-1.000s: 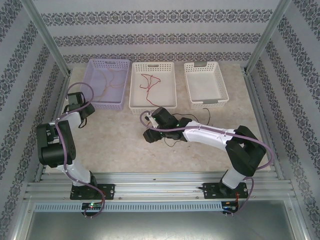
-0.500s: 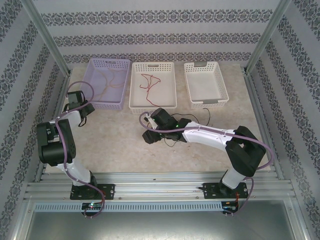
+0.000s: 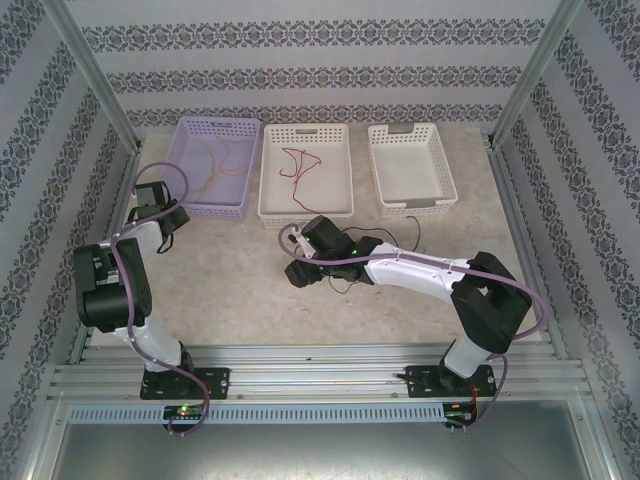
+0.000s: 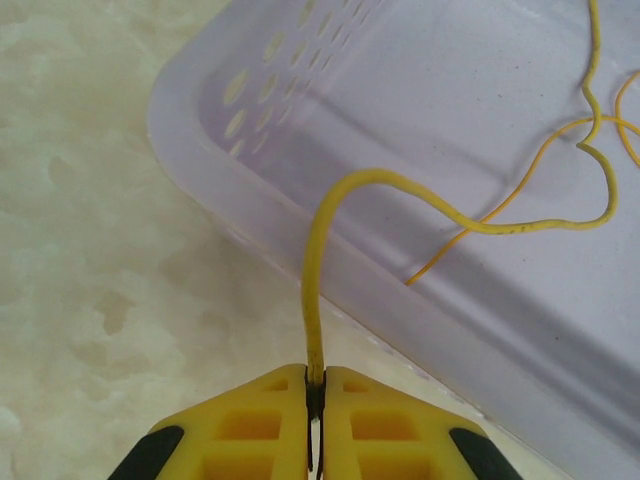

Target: Untangle the cables

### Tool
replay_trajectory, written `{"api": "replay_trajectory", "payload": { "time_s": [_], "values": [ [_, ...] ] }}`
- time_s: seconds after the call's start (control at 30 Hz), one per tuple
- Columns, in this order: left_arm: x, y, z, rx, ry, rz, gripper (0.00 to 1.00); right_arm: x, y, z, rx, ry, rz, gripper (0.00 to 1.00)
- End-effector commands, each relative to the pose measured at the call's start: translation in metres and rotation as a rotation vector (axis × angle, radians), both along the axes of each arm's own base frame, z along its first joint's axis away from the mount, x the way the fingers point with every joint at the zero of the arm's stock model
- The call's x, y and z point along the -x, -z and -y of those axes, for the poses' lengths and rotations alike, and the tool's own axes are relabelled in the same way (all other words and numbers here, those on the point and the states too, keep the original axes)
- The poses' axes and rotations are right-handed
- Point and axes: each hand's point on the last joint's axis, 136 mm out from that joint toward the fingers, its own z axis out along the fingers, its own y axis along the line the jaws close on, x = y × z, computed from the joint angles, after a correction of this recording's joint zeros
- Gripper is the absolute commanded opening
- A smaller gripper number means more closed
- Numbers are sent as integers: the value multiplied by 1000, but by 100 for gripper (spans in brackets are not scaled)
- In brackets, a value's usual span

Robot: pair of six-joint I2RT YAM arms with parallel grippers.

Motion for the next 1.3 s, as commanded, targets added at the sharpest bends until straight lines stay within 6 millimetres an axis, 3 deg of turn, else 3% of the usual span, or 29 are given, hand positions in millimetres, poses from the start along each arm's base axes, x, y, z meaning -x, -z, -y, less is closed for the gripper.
{"api": "replay_trajectory", "payload": {
  "time_s": [0.0, 0.27, 0.83, 1.07, 1.27],
  "values": [
    [-7, -7, 5, -24, 33, 14, 7, 2, -16, -5, -34, -7, 24, 63],
    [-3, -11, 12, -28, 46, 11, 0, 2, -19, -4, -41, -7, 30, 63],
    [25, -46, 32, -14, 48, 53, 0, 6, -24, -6, -72, -13, 18, 63],
    [13, -83, 41, 19, 76, 114, 0, 8, -25, -5, -81, -12, 18, 63],
    [-3, -88, 47, 75, 65, 41, 0, 9, -26, -5, -82, -15, 19, 63]
  ]
}}
